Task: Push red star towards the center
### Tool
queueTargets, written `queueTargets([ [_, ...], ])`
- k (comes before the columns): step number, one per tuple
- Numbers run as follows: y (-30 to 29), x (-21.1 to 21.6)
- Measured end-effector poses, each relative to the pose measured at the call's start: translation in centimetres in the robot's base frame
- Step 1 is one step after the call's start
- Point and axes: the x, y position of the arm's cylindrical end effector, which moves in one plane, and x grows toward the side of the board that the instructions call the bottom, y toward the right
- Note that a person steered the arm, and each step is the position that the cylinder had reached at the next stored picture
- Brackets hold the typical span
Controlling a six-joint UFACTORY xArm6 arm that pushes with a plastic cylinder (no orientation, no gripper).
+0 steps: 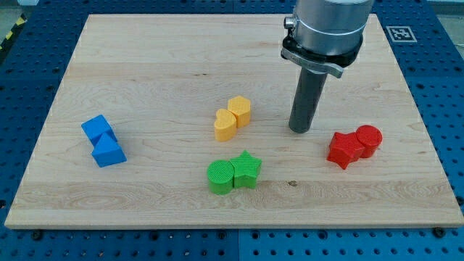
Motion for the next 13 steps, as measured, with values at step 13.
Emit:
queueTargets([
  [13,0.4,2.1],
])
